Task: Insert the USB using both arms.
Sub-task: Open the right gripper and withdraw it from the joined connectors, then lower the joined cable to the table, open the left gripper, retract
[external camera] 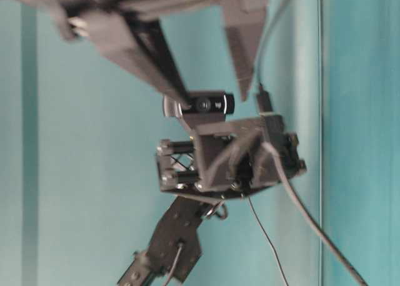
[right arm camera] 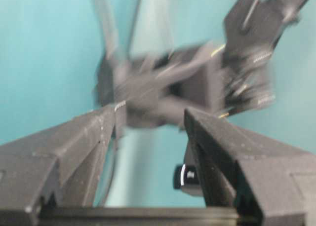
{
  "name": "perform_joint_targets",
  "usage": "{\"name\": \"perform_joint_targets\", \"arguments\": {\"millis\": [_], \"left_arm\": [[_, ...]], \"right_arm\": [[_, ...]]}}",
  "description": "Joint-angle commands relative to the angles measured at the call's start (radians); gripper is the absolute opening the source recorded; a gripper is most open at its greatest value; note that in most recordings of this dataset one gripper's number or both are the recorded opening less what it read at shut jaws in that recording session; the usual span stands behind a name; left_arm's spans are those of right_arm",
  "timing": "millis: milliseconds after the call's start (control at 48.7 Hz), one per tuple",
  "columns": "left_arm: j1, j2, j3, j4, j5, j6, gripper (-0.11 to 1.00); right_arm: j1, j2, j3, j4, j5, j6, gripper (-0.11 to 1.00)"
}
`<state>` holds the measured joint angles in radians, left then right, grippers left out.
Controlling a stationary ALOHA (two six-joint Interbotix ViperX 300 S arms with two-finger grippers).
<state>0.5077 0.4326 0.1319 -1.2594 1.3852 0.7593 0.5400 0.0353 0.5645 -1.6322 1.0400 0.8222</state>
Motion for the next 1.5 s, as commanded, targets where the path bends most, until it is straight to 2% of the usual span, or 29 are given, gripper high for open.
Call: {"name": "perform_joint_targets", "arguments": {"millis": [0,82,247,390,473,678,843,986,1130,1212,1480], "left_arm": [[0.006,-0.075,-0.002,0.067,-0.061,-0.029,0.27],[0.002,-0.097,0.003,0.107,-0.121,-0.043,0.27],[-0.043,-0.115,0.012,0.137,-0.218,-0.040,0.27],[-0.127,-0.110,0.028,0.239,-0.322,-0.040,0.27],[-0.161,-0.110,0.043,0.298,-0.408,-0.043,0.27],[-0.236,-0.114,0.097,0.393,-0.603,-0.046,0.27],[-0.301,-0.114,0.144,0.471,-0.758,-0.049,0.27],[-0.333,-0.112,0.175,0.497,-0.857,-0.049,0.27],[-0.356,-0.107,0.201,0.538,-0.900,-0.049,0.27],[-0.365,-0.106,0.210,0.557,-0.914,-0.049,0.27],[-0.371,-0.104,0.225,0.563,-0.997,-0.051,0.27]], "right_arm": [[0.040,-0.029,-0.052,0.015,0.008,0.089,0.66],[0.066,-0.034,-0.074,0.055,0.020,0.212,0.66],[0.107,-0.067,-0.072,0.107,0.123,0.440,0.66],[0.123,-0.137,-0.055,0.123,0.238,0.577,0.66],[0.123,-0.173,-0.040,0.123,0.238,0.603,0.66],[0.123,-0.259,-0.015,0.124,0.239,0.643,0.66],[0.120,-0.328,0.014,0.123,0.247,0.761,0.66],[0.112,-0.367,0.037,0.141,0.245,0.825,0.66],[0.100,-0.377,0.044,0.187,0.235,0.828,0.66],[0.097,-0.377,0.044,0.195,0.221,0.831,0.66],[0.074,-0.377,0.058,0.222,0.150,0.836,0.66]]}}
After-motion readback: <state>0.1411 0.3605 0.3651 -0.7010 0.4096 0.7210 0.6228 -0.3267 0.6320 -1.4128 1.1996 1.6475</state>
